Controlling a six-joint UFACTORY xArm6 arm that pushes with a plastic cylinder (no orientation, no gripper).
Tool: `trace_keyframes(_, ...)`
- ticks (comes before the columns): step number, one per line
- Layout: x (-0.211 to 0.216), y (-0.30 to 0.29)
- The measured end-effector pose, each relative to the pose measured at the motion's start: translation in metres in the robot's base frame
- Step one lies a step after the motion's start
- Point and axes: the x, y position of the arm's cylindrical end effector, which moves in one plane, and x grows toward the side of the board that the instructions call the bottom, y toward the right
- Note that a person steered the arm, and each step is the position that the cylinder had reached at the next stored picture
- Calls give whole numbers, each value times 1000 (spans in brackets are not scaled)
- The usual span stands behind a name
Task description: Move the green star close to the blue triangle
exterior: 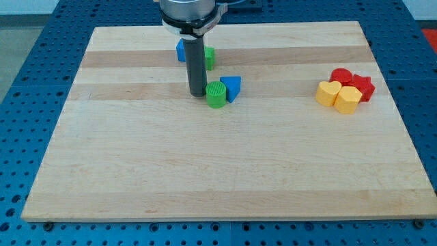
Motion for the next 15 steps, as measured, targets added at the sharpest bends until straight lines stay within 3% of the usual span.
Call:
trace_keyframes(2, -1, -73)
trace_keyframes(3, -46, -119)
trace_keyframes(5, -72, -186)
trace_keyframes(6, -139, -228)
trace_keyframes(7, -177, -219)
trace_keyframes(9, -178, -125)
trace_keyframes(12, -170, -52)
trace_keyframes(15, -135, -41)
